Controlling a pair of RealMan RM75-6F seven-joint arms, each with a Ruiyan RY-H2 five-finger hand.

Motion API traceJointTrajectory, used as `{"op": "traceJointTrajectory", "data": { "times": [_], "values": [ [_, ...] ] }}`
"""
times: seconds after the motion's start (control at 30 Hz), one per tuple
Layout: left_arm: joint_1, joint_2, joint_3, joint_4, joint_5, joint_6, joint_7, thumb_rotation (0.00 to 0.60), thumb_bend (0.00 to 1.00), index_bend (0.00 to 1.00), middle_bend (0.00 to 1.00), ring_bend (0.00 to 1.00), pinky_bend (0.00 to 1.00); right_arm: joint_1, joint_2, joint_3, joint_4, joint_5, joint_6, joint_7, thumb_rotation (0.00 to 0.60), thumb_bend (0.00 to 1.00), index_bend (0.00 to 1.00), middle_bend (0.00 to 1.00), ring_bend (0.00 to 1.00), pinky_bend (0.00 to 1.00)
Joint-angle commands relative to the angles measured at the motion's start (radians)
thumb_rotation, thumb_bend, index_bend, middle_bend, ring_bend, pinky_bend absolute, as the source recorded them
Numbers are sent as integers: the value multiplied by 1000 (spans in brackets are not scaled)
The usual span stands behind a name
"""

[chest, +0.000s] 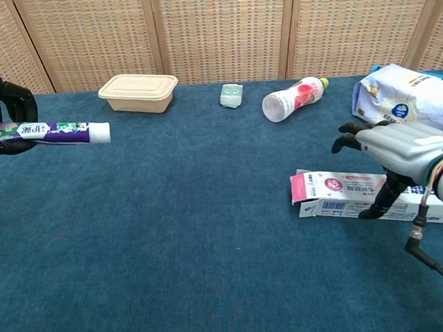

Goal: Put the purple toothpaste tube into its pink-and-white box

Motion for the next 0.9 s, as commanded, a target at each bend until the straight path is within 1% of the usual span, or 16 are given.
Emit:
{"op": "traceJointTrajectory", "data": {
  "times": [0.03, 0.17, 0.27, 0.37, 0.43, 0.5, 0.77, 0.9],
  "values": [
    [1, 2, 0, 1, 3, 1, -7, 600, 500, 848, 605, 435, 468, 8, -6, 2, 12, 18, 5, -6, 600, 49, 177, 0, 0, 0],
    [3, 9, 0, -1, 12, 9, -14, 600, 500, 849, 605, 435, 467, 14, -8, -2, 33, 36, 15, 1, 600, 53, 203, 21, 0, 0],
    [3, 12, -2, -4, 12, 10, -15, 600, 500, 847, 605, 435, 468, 16, -8, -6, 44, 33, 21, 12, 600, 55, 238, 71, 0, 15],
    [4, 15, -4, -11, 11, 11, -17, 600, 500, 848, 605, 435, 467, 13, -9, -10, 57, 31, 26, 40, 600, 61, 287, 136, 9, 57],
    [4, 15, -4, -12, 12, 11, -16, 600, 499, 848, 605, 434, 468, 12, -10, -13, 64, 25, 29, 50, 600, 67, 327, 185, 54, 114],
    [4, 15, -4, -16, 12, 10, -14, 600, 499, 848, 605, 434, 467, 11, -13, -22, 77, 17, 31, 64, 600, 70, 351, 214, 90, 149],
    [2, 11, -5, -29, 12, 8, -9, 600, 500, 848, 605, 434, 467, 5, -25, -35, 122, 5, 30, 112, 600, 73, 436, 304, 198, 240],
    [2, 10, -5, -29, 11, 6, -8, 600, 500, 848, 605, 435, 467, 3, -30, -40, 143, -5, 31, 135, 600, 79, 501, 373, 284, 304]
  ]
}}
